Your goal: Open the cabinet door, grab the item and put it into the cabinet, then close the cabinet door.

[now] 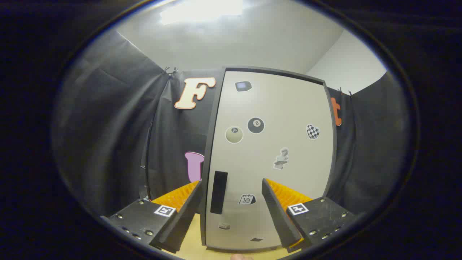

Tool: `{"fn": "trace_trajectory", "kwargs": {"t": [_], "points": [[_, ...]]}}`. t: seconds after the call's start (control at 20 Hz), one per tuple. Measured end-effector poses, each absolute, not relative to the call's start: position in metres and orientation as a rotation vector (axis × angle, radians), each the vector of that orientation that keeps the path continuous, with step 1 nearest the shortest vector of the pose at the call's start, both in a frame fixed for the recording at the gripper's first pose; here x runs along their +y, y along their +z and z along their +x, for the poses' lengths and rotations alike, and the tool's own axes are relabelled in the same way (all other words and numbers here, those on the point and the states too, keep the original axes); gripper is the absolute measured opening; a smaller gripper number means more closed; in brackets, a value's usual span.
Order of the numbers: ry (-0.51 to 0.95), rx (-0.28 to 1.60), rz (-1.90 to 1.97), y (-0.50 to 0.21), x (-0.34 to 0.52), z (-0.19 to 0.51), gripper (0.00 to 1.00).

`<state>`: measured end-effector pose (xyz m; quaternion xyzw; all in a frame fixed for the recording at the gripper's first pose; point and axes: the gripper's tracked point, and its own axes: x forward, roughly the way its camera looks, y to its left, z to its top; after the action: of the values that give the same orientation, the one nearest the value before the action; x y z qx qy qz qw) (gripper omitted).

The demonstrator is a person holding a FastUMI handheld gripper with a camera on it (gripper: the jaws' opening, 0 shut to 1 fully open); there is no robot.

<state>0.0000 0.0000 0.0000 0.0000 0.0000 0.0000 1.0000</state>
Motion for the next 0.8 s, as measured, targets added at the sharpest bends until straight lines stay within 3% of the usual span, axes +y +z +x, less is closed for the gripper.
{"fn": "trace_trajectory", "kwargs": {"t": [0.8], "points": [[-0.029, 0.133, -0.027, -0.052, 0.003, 0.06, 0.97]]}}
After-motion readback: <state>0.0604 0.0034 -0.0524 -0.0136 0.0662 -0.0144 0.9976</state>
